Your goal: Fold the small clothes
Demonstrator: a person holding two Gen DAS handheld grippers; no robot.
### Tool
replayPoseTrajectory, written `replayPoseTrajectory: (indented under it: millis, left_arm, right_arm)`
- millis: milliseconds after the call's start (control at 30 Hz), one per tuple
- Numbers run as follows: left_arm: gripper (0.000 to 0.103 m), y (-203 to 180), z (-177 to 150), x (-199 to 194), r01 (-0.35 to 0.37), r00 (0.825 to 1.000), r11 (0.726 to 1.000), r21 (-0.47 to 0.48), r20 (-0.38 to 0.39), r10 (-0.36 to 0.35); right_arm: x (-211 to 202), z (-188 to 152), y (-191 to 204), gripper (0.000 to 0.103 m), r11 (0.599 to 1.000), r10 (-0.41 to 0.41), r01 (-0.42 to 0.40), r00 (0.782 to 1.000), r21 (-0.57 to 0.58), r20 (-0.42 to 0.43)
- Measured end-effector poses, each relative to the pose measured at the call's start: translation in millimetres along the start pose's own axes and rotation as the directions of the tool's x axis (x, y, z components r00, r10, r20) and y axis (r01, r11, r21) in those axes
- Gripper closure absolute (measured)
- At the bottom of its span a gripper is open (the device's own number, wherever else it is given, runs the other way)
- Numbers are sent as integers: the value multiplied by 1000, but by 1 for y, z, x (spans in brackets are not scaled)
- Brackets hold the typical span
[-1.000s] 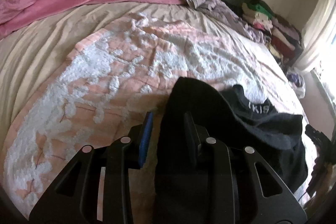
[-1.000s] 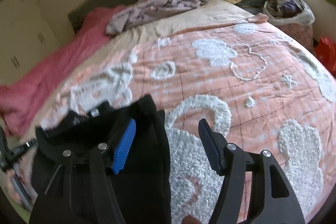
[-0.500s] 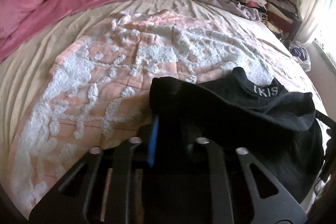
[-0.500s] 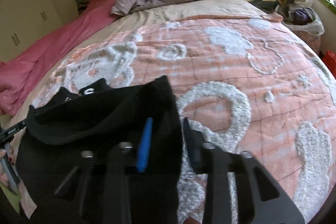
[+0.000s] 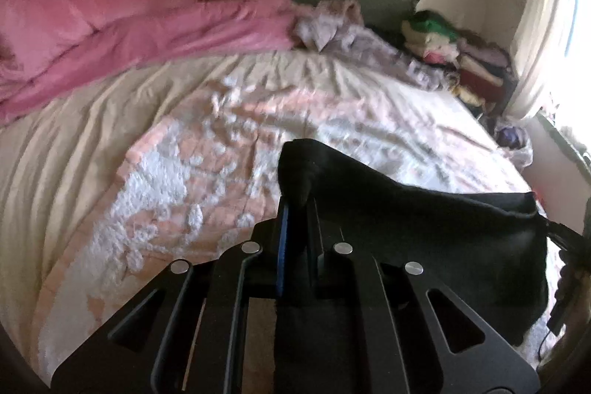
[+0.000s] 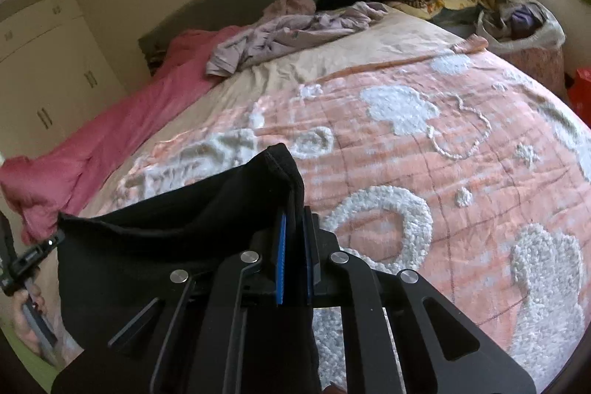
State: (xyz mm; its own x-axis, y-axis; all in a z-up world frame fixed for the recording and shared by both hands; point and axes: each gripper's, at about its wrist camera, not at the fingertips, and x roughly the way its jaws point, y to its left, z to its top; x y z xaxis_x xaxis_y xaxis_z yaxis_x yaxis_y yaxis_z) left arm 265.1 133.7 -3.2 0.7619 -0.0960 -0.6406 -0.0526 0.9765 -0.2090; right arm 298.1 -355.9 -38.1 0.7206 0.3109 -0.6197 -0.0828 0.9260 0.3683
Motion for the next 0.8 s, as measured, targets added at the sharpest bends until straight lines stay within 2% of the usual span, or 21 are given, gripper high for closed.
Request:
replayPoseTrajectory:
  millis: [100, 200, 233, 300, 367, 533, 567, 633, 700, 800]
  left_arm:
    - [100, 7, -13, 32, -36, 994, 999, -28, -101, 33]
    - [99, 6, -25, 46, -67, 989, 998, -1, -132, 67]
    - [98, 5, -28, 47, -76, 988, 997, 8, -132, 76]
    - [97, 4, -29, 46, -87, 988, 996, 24, -128, 90]
    - [94, 3, -27, 41, -96, 988, 995, 33, -117, 99]
    - [93, -1, -21, 15, -116, 992, 992, 51, -45, 119]
    - [91, -2, -20, 9, -118, 992, 992, 49, -33, 120]
    - [84, -7, -18, -2, -110, 994, 993, 47, -14, 111]
    - [82, -15, -18, -10, -99, 995, 993, 59, -3, 100]
    - [73, -26, -20, -17, -86, 996, 993, 80, 4, 86]
  right_arm:
    - [23, -11, -4, 95, 997, -80, 81, 993, 5, -92]
    - [33, -16, -7, 92, 992, -123, 124, 985, 1, -117]
    - [32, -16, -8, 88, 992, -128, 130, 985, 8, -116]
    - [30, -15, -8, 83, 990, -141, 142, 984, 5, -106]
    - [25, -14, -8, 72, 988, -155, 154, 983, -9, -95]
    - [12, -9, 0, 68, 985, -170, 167, 984, -49, -56]
    - [8, -8, 2, 62, 985, -169, 166, 985, -55, -46]
    - [0, -5, 7, 58, 987, -149, 147, 989, -63, -24]
    - [-7, -3, 13, 56, 988, -137, 136, 991, -76, -10]
    - [-15, -3, 24, 53, 992, -83, 82, 996, -91, -11]
